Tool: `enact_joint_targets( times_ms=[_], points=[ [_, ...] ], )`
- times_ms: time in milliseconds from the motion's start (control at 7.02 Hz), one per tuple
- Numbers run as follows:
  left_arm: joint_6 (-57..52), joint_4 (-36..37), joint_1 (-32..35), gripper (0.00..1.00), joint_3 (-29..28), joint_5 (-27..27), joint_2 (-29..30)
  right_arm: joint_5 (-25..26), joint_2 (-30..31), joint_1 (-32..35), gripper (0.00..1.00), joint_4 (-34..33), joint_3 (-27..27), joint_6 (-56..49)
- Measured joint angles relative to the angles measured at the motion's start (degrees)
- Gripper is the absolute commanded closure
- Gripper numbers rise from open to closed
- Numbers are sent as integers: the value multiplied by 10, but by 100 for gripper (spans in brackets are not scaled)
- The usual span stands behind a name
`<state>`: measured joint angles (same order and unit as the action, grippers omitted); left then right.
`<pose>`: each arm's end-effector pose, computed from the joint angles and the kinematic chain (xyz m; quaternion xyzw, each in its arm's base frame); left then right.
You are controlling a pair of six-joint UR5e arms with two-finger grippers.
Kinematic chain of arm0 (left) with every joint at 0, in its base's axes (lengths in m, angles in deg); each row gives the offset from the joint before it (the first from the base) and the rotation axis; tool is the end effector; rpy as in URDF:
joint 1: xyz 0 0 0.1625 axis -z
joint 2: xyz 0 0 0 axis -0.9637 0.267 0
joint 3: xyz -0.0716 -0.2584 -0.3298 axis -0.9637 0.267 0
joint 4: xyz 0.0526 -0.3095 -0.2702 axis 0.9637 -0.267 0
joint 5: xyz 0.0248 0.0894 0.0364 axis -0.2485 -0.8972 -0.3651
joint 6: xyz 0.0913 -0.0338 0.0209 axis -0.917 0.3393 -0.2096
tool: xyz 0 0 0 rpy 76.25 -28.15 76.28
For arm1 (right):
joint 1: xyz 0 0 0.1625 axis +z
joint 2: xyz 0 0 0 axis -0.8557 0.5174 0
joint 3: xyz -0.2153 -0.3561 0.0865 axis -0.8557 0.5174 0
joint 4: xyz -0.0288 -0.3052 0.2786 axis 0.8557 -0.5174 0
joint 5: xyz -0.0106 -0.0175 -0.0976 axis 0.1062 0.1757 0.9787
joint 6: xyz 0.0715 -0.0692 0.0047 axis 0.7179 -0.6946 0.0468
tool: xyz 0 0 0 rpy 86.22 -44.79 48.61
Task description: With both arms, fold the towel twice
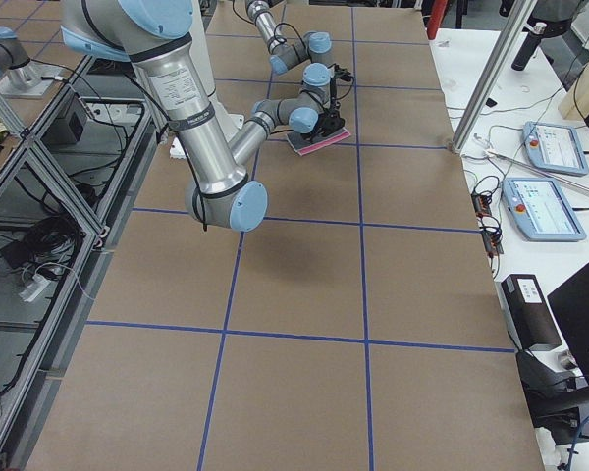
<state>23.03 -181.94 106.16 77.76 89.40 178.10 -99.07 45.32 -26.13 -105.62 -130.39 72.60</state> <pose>0.5582 -0.4755 0.2623 -0.0309 0.4782 -0.3079 0.8219 -0.5068 -0.4390 0.2333 -0.1946 -0.4628 0.4283 0.7513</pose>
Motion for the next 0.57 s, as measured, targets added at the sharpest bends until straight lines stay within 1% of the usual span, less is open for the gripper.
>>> enact_joint_targets(
  times_ms=[285, 569],
  points=[
    [-3, -13, 14, 100, -51, -1, 40, -6, 1, 4, 0, 0, -2, 0],
    [-3, -61, 29, 100, -132, -2, 87, -8, 2, 6, 0, 0, -2, 0]
  ],
)
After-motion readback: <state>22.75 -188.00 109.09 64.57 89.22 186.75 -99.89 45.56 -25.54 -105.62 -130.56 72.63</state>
